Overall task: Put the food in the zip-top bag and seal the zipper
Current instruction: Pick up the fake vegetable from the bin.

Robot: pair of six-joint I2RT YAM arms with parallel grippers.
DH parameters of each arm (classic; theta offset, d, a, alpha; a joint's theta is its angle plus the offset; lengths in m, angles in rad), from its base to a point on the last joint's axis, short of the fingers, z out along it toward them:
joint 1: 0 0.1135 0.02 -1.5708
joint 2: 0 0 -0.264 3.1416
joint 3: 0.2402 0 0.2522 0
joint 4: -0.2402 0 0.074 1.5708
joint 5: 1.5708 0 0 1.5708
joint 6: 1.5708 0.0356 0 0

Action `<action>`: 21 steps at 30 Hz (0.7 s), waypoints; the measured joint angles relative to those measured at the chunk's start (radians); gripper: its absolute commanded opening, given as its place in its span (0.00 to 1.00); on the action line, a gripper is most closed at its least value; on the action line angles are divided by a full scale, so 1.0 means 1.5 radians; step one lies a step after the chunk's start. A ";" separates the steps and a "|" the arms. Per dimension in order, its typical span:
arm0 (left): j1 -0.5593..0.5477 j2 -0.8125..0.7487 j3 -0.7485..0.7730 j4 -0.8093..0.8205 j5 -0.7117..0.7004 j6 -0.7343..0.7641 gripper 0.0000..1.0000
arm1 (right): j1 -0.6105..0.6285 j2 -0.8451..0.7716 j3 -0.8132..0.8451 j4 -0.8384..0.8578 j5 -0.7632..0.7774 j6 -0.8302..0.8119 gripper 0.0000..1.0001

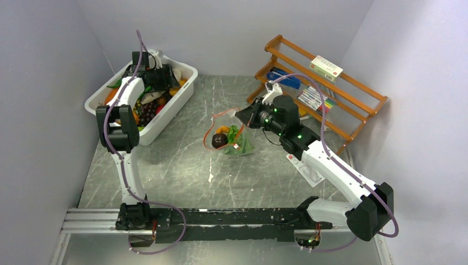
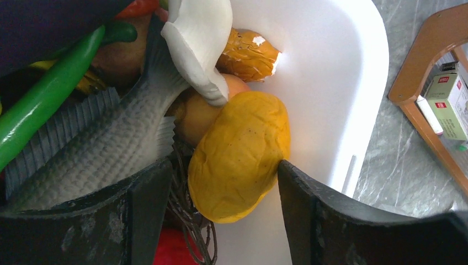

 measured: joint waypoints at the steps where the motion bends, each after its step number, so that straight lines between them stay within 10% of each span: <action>1: -0.001 0.001 0.000 0.000 0.001 0.002 0.68 | 0.000 0.000 0.000 0.000 0.000 0.001 0.00; 21: -0.010 -0.008 0.006 -0.026 -0.020 0.004 0.28 | 0.000 0.000 0.000 0.001 -0.001 0.001 0.00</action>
